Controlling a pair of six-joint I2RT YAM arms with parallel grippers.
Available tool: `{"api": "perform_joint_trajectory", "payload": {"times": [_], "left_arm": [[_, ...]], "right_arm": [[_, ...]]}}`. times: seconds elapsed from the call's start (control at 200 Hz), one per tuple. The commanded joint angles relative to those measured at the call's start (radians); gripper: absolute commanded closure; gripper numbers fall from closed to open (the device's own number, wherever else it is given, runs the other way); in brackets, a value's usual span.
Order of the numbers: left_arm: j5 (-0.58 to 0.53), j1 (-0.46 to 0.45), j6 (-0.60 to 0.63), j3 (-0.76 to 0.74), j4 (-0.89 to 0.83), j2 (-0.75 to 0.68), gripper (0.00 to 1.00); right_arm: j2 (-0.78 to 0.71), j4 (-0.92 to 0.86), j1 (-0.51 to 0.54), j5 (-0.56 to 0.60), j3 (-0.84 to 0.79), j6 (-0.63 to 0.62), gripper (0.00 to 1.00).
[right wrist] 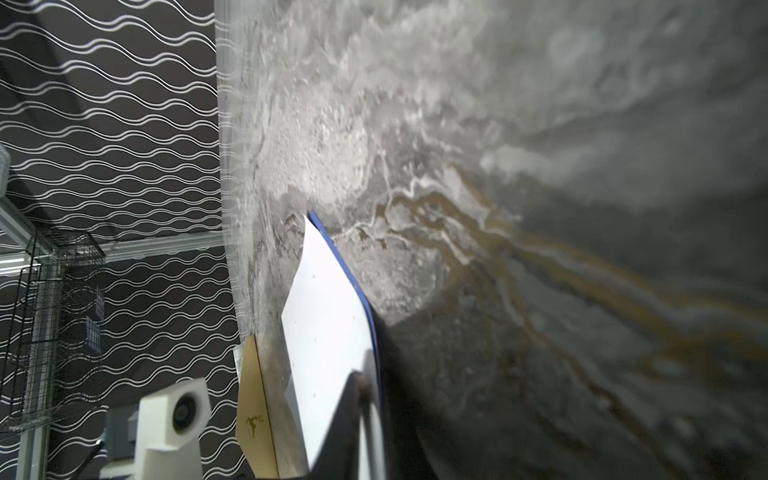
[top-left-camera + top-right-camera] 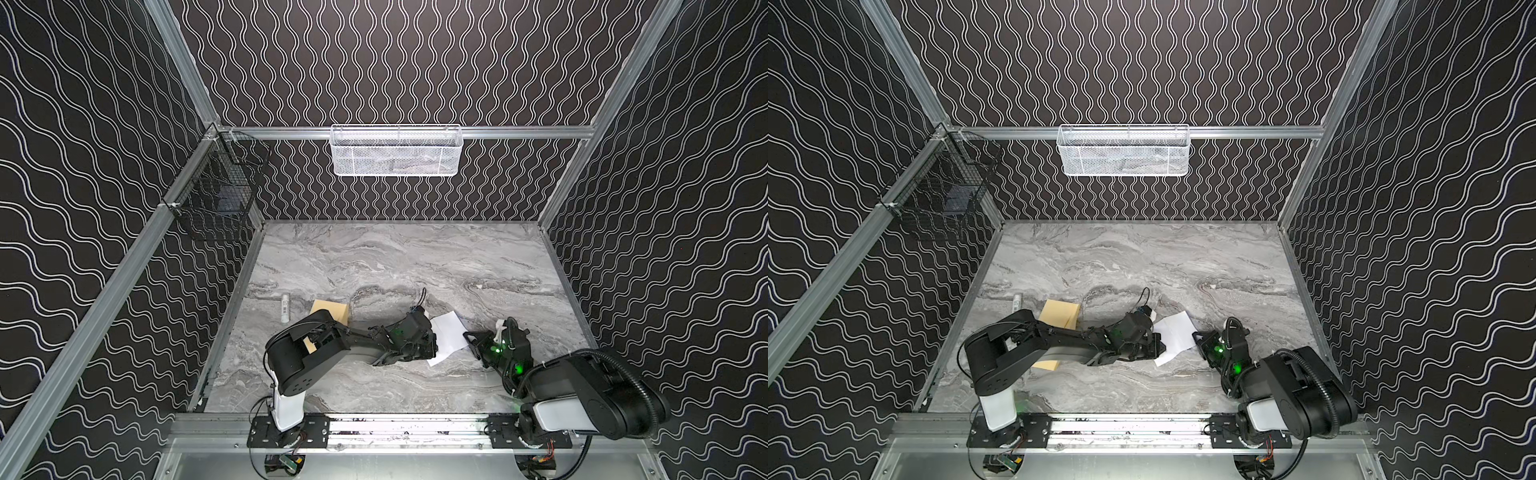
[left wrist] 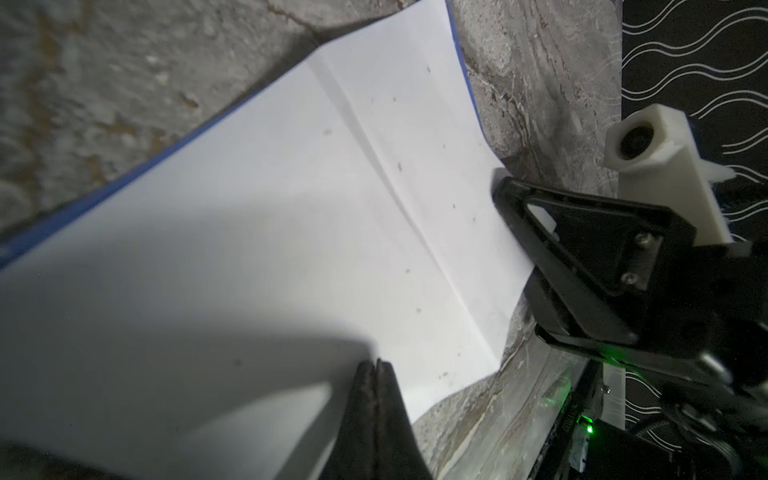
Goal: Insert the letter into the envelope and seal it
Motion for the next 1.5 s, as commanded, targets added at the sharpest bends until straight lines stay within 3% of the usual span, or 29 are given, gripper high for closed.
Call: {"api": "perform_joint_trajectory", "payload": {"times": [0.0,0.37,0.571,0.796,1.196,1.366,1.497], "left_arm": [[-0.044,0.0,0.044,0.001,-0.191,0.011,1.0],[-0.06,0.0,0.09,0.029,-0.265,0.003,1.0],[-0.052,0.0,0.126,0.078,-0.323,0.003,1.0],[-0.04,-0.003,0.147,0.103,-0.35,-0.002,1.0],[-0.05,-0.008,0.158,0.124,-0.396,-0.023,1.0],[0.004,-0.003,0.098,0.103,-0.308,-0.078,0.72],[0.049,0.008,0.044,0.1,-0.226,-0.112,0.64]], "right_arm": [[-0.029,-0.029,0.0,-0.023,-0.071,-0.033,0.99],[-0.336,-0.683,0.005,0.109,0.122,-0.342,1.0],[-0.387,-0.802,0.054,0.226,0.162,-0.427,1.0],[-0.412,-0.846,0.256,0.412,0.207,-0.423,1.0],[-0.472,-0.937,0.371,0.546,0.255,-0.403,1.0],[-0.45,-0.939,0.406,0.583,0.256,-0.388,1.0],[-0.445,-0.924,0.421,0.595,0.252,-0.379,1.0]]}}
